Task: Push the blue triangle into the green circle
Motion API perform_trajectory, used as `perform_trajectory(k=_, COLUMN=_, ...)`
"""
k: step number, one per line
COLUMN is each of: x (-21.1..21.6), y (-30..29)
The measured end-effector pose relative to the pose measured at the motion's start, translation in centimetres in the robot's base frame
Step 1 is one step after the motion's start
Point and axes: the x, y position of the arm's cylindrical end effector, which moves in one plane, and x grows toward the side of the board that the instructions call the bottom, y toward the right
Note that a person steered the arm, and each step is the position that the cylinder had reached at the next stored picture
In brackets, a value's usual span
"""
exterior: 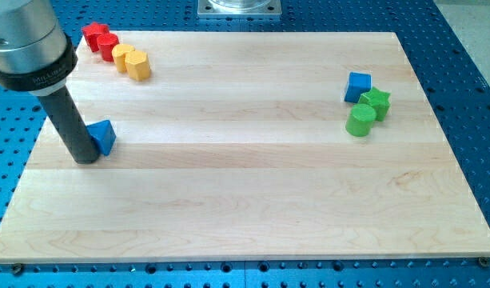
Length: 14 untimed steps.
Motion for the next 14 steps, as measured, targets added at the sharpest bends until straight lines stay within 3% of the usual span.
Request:
perform_trajectory(k=1, x=-1.5, y=-0.5)
perform_trajectory(k=3, x=-2.6, y=5.3)
perform_trajectory(k=4, x=-5.8, y=7.3)
perform_trajectory(k=6, x=-10.1, y=4.6)
perform_trajectory(k=7, x=-10.1, y=5.3)
perform_trajectory(k=11, x=-11.2, y=29.6)
perform_trajectory(k=12, x=-13.9, y=28.9)
perform_trajectory(k=14, x=-16.2, y=17.9)
